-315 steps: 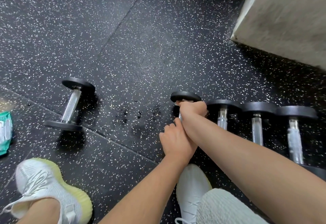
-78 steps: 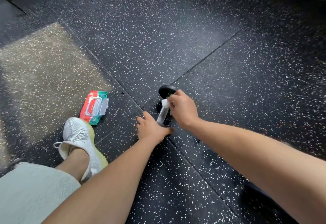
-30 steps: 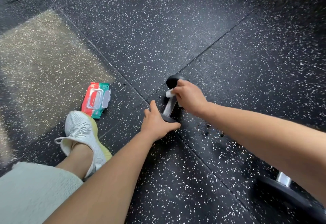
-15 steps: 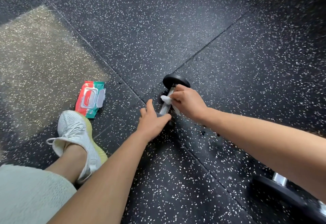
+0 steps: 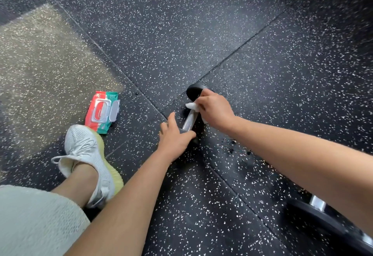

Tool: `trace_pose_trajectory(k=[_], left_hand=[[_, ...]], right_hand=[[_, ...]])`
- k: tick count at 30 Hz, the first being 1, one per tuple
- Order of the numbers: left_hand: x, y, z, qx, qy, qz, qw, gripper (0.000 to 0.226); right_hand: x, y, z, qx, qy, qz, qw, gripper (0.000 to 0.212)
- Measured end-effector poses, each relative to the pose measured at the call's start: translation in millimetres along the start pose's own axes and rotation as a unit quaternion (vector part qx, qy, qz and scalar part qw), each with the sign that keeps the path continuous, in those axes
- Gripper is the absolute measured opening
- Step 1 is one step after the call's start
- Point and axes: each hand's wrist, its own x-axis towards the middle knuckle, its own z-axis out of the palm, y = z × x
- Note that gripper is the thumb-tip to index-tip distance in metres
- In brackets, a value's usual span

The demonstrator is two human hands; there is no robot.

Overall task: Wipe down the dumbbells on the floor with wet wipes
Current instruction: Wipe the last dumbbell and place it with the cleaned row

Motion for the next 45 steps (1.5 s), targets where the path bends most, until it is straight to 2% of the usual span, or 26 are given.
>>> trace_pose_trajectory(k=[5,7,10,14,19,21,24,29,32,35,37,39,43,45], left_hand=[[6,-8,4,0.020,0.011,-0.001,1.000,0.127],[4,-8,7,0.016,0.007,0.000,1.000,0.131],[0,-5,7,-0.004,-0.011,-0.008,1.000,0.132],[0,1,2,-0.005,-0.042,-0.026,0.999,0.133],[5,1,0,-0.030,-0.056,-0.036,0.997,0.127],[5,0,1,-0.042,-0.065,-0.033,0.996,0.120],[4,1,1,-0.041,-0.070,-0.030,0.996,0.115],[3,4,5,-0.031,-0.068,-0.036,0.997,0.114],[2,5,6,-0.023,-0.066,-0.045,0.997,0.117],[1,6,8,-0.007,-0.055,-0.054,0.997,0.126],[-1,8,10,0.013,-0.049,-0.053,0.997,0.130],[-2,8,10,0.013,-0.049,-0.051,0.997,0.130],[-1,8,8,-0.002,-0.059,-0.065,0.996,0.131],[-1,9,8,-0.003,-0.061,-0.070,0.996,0.134]], right_hand=[[-30,-5,2,0.025,-0.073,-0.142,0.987,0.009],[-33,-1,-3,0.022,-0.101,-0.159,0.982,0.007],[-16,4,-8,-0.011,-0.056,-0.103,0.993,0.018],[-2,-1,-6,-0.077,-0.025,0.003,0.997,0.015],[-32,-11,3,0.003,-0.052,-0.075,0.996,0.018],[-38,-6,2,0.037,-0.055,-0.065,0.996,0.022],[-28,-4,4,0.043,-0.044,-0.016,0.998,0.014],[-8,-8,7,0.015,0.013,0.113,0.993,0.021],[-18,-17,5,0.028,-0.018,0.069,0.997,0.017],[-37,-20,4,0.016,-0.061,-0.066,0.996,0.008],[-38,-13,-1,0.003,-0.083,-0.117,0.990,0.006],[-25,-7,-6,-0.010,-0.067,-0.113,0.991,0.010],[-5,-5,-9,-0.030,-0.001,-0.003,1.000,0.020],[-14,-11,-7,-0.023,-0.017,-0.027,0.999,0.017]])
